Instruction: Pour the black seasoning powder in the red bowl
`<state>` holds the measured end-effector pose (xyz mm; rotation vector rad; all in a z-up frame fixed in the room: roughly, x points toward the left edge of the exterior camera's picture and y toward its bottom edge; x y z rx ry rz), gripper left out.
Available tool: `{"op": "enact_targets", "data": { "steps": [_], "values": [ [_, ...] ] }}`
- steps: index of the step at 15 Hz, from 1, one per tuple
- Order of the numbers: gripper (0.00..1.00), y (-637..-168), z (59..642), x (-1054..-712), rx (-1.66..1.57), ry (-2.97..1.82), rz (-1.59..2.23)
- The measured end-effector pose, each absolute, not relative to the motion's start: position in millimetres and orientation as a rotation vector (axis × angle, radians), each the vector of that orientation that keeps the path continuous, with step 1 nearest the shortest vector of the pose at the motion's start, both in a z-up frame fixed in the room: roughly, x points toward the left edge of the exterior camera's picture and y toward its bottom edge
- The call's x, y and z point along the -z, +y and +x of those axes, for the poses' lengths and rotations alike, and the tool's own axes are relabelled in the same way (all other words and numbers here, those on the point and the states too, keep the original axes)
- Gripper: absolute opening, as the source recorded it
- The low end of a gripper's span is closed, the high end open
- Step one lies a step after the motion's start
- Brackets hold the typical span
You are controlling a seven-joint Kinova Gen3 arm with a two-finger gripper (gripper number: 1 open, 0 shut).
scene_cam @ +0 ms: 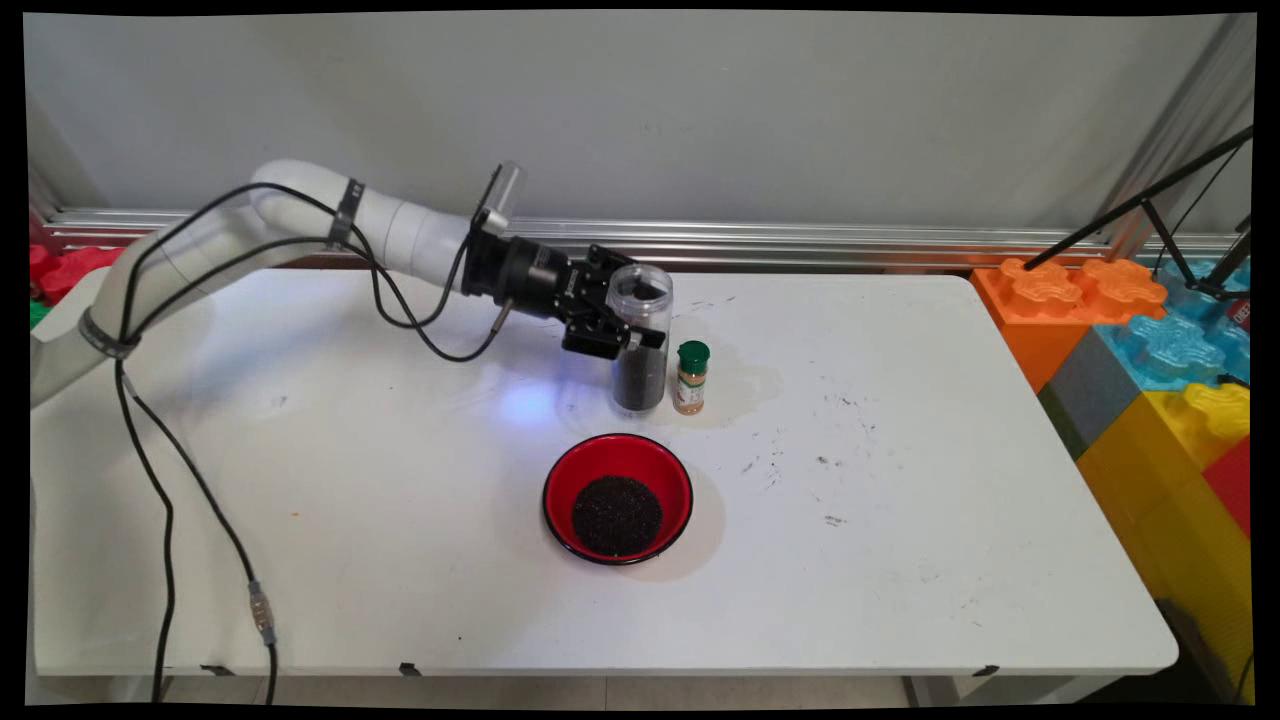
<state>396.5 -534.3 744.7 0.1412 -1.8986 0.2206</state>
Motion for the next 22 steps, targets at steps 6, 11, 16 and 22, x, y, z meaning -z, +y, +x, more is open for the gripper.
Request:
{"op": "enact_targets", "data": {
  "steps": [6, 11, 16, 22],
  "values": [
    [0.00, -528, 394, -792, -0.254, -1.900, 0.132],
    [0.00, -519, 387, -820, -0.299, -1.915, 0.080],
    [0.00, -509, 382, -838, -0.339, -1.945, 0.009],
    [0.00, -494, 375, -850, -0.371, -1.969, -0.112]
  ]
}}
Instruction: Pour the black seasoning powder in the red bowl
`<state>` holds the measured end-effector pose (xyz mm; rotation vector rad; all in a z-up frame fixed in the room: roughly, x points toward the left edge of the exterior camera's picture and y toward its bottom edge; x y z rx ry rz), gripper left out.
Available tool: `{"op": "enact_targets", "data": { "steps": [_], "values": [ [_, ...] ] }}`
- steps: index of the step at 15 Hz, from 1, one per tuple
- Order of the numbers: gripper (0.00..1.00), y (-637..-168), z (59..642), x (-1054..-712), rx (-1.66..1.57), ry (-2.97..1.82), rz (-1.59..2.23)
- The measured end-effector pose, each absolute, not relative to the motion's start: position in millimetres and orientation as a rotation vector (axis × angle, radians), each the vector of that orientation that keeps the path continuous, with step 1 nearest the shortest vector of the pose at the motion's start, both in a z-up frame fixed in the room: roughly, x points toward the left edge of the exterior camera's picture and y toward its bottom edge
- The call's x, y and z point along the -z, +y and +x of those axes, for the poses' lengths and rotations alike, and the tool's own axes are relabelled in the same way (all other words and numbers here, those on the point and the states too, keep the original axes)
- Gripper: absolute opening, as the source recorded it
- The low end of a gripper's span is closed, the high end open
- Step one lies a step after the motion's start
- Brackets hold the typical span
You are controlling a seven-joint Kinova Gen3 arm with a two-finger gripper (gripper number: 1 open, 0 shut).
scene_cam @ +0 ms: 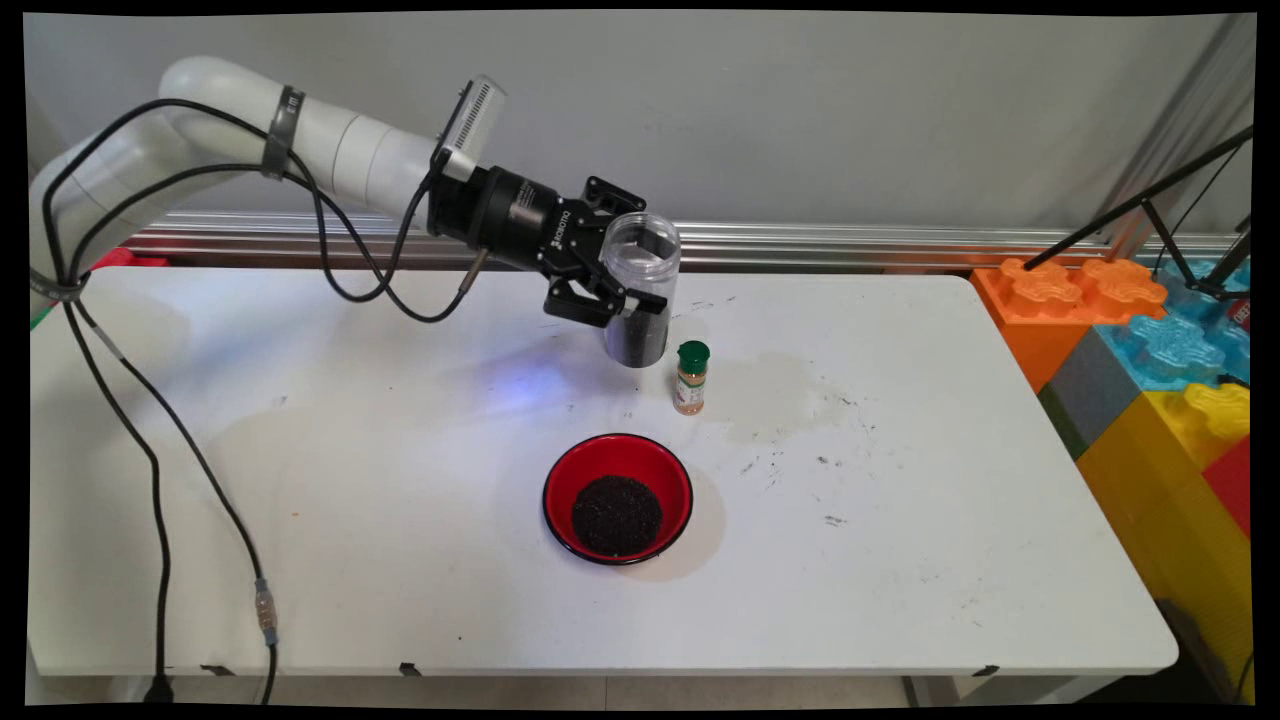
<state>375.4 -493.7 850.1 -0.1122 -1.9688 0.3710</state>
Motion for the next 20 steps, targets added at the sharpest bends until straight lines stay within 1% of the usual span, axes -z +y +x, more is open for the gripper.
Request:
{"op": "enact_targets", "data": {
  "steps": [6, 12, 20],
  "values": [
    [0.00, -477, 367, -849, -0.458, -1.985, -0.290],
    [0.00, -462, 358, -836, -0.560, -2.025, -0.546],
    [0.00, -454, 351, -820, -0.712, -2.059, -0.852]
  ]
}}
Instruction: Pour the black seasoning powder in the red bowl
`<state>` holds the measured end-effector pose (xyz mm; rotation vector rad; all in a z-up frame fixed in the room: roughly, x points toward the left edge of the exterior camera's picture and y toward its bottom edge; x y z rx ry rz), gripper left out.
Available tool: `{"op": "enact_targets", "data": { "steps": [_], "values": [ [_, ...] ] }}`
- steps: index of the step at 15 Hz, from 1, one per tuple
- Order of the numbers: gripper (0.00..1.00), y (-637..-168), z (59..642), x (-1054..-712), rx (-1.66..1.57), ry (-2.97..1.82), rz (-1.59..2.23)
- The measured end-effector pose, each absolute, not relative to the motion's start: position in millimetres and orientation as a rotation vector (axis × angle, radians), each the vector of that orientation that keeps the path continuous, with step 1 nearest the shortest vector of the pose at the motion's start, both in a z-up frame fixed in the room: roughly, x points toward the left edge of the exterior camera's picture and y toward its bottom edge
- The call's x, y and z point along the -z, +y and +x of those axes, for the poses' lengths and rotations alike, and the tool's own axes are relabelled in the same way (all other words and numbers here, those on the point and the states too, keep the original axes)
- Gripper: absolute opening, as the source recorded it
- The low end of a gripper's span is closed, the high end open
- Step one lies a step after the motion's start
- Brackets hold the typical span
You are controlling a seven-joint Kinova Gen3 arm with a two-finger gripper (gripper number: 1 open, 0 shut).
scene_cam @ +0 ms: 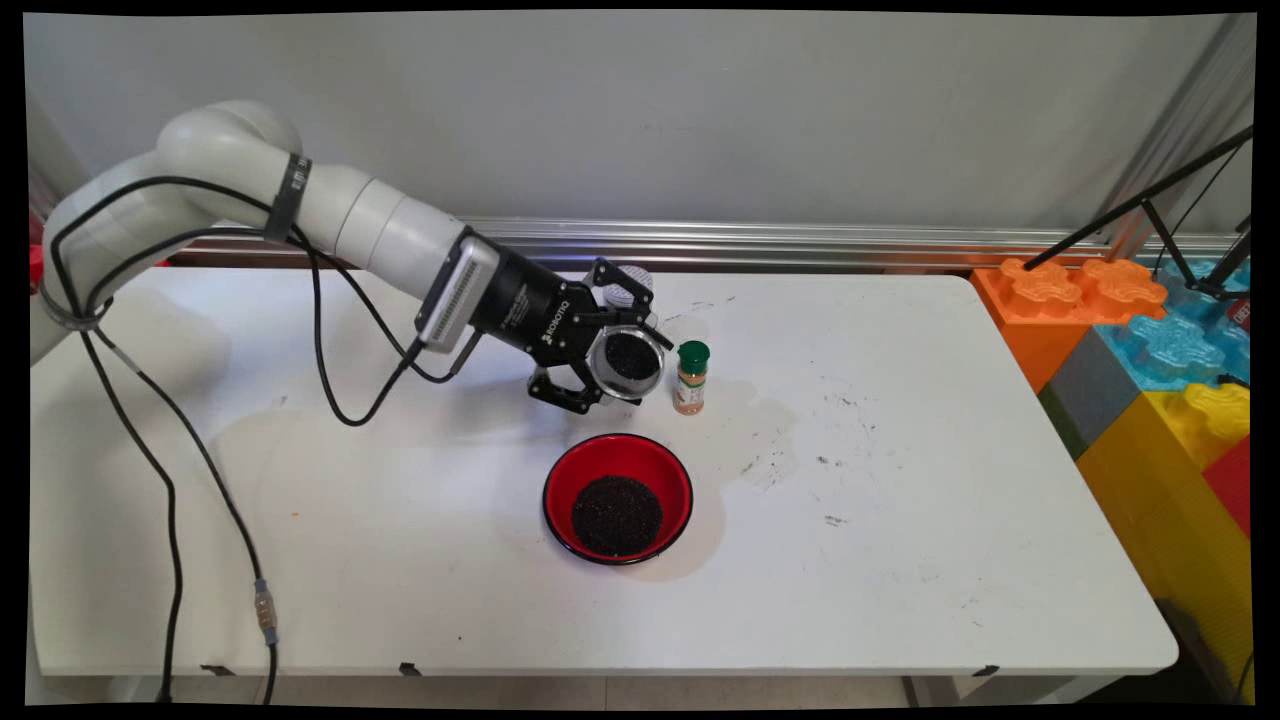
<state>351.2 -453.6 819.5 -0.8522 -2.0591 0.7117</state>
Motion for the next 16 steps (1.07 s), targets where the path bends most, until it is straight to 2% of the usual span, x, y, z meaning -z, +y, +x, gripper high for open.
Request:
{"op": "enact_targets", "data": {
  "steps": [16],
  "values": [
    [0.00, -445.8, 347.1, -808.6, -0.947, -2.067, -1.208]
  ]
}}
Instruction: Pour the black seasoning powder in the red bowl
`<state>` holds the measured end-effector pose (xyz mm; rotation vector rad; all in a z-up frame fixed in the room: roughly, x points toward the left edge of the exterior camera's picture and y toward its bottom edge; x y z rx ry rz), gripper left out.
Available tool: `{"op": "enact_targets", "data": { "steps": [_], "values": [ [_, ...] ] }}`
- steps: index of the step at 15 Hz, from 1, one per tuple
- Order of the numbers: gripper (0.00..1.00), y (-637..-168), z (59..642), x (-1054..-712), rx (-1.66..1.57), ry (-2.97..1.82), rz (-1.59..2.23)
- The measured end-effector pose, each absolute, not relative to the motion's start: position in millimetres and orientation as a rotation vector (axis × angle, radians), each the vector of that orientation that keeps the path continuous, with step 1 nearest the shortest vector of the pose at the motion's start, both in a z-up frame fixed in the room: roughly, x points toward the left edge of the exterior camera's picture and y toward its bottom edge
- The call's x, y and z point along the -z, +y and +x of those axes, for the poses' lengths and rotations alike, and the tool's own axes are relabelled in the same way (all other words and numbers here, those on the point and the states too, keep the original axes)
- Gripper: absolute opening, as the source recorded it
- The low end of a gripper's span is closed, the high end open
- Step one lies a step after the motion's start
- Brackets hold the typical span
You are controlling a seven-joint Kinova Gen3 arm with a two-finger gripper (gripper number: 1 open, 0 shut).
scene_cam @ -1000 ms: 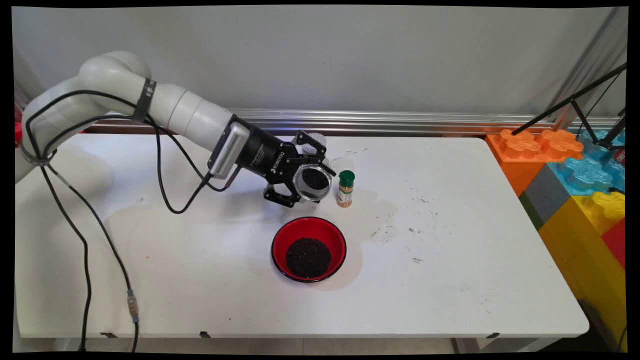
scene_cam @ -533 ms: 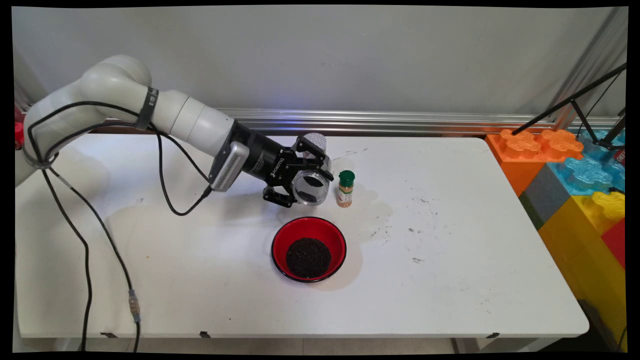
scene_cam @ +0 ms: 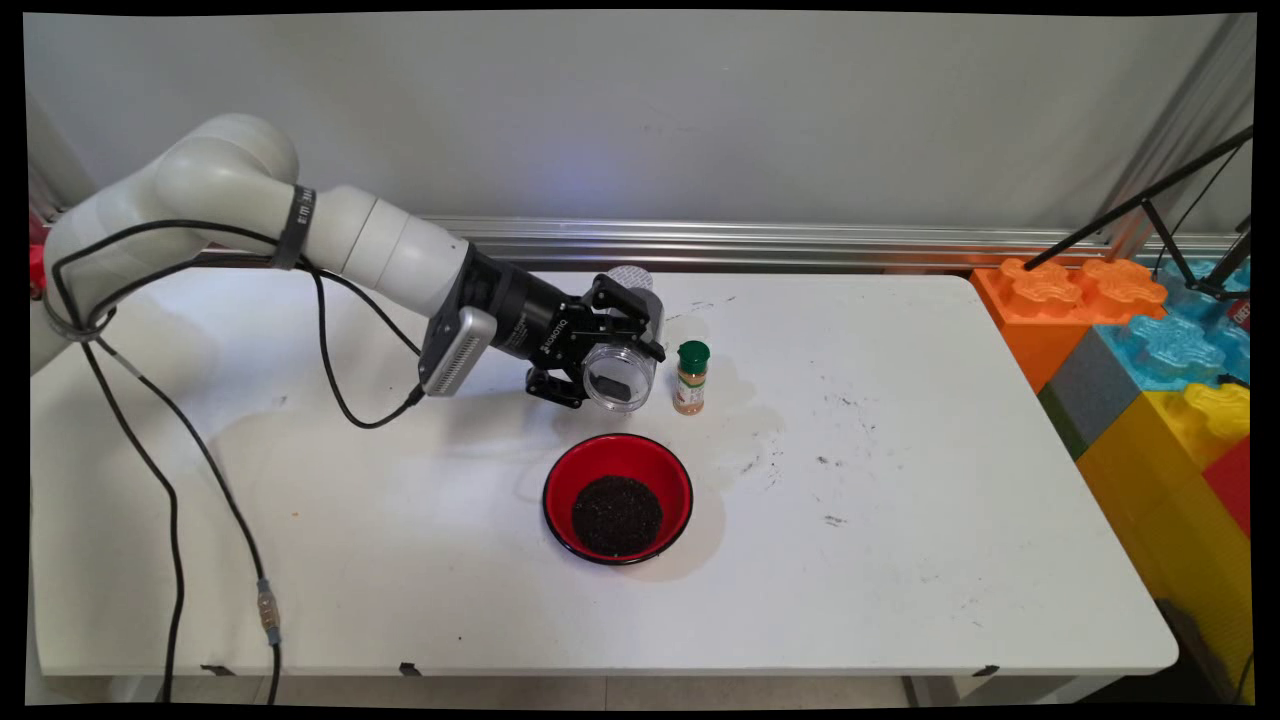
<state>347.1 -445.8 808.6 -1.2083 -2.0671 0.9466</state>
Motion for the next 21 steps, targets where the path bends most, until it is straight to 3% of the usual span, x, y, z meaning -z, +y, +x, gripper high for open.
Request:
{"op": "enact_targets", "data": {
  "steps": [21],
  "values": [
    [0.00, -417, 338, -808, -1.152, -1.988, -1.496]
  ]
}}
